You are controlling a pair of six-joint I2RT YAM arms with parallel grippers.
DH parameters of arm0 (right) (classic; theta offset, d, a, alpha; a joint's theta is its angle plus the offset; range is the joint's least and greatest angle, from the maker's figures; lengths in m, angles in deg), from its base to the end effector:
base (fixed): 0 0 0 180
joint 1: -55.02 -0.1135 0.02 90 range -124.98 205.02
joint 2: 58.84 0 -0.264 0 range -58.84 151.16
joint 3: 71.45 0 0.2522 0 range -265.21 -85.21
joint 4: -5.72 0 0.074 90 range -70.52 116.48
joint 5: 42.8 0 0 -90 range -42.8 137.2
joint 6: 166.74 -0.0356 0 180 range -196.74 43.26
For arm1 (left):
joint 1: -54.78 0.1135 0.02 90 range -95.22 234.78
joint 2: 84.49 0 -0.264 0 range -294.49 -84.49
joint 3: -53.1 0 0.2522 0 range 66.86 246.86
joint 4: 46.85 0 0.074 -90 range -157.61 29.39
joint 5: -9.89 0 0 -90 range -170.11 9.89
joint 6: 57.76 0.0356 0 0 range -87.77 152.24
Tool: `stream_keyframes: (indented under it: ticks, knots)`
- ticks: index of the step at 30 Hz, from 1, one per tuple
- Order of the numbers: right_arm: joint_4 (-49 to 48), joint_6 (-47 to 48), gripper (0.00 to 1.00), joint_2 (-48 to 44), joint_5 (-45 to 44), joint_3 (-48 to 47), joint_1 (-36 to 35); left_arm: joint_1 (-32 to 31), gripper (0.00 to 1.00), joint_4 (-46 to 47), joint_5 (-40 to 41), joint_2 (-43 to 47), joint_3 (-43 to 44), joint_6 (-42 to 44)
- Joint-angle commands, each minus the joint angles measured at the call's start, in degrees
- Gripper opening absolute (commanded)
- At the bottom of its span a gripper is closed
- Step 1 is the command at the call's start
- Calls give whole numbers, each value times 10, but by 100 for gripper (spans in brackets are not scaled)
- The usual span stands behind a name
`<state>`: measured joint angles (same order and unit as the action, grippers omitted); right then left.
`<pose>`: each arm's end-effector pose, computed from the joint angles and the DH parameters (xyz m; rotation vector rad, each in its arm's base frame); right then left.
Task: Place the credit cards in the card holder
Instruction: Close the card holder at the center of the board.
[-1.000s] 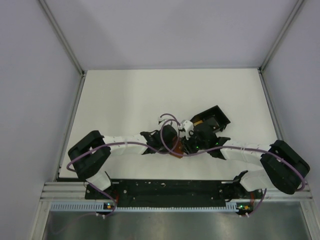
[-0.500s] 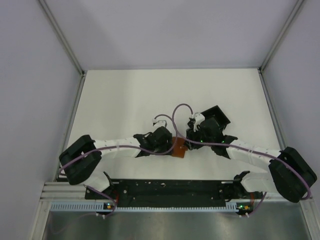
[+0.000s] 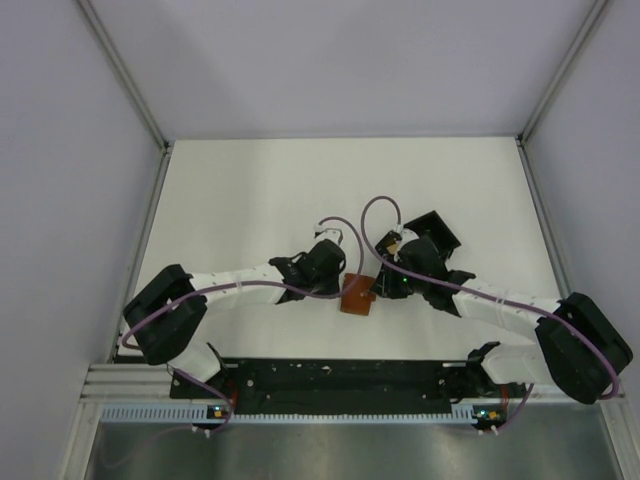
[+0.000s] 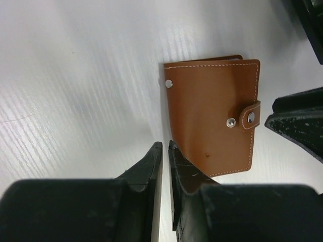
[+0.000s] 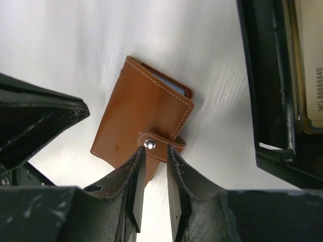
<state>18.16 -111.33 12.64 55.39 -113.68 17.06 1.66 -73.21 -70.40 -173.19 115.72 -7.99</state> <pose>0.1843 0.1502 0.1679 -0.1493 2.4240 0.7842 0.1891 -0.2420 0.1801 0.2115 2.5237 -0.4787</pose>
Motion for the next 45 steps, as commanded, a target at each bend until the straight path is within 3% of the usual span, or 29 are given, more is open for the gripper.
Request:
stream_keyframes:
  ticks: [1,10,20,36,45]
  knots:
    - [4,-47,21,-11,-41,10,3,1,15,46,-37,5,13,50]
    - [-25,-61,15,21,-11,16,3,1,18,86,-112,-32,25,86]
    - [-48,-61,14,37,10,9,3,1,14,79,-60,-65,6,59]
    - [-59,-39,10,50,34,-21,-2,0,8,87,-62,-75,-25,43]
    - [-23,-27,8,90,-8,-68,-33,0,7,89,-66,-74,-21,44]
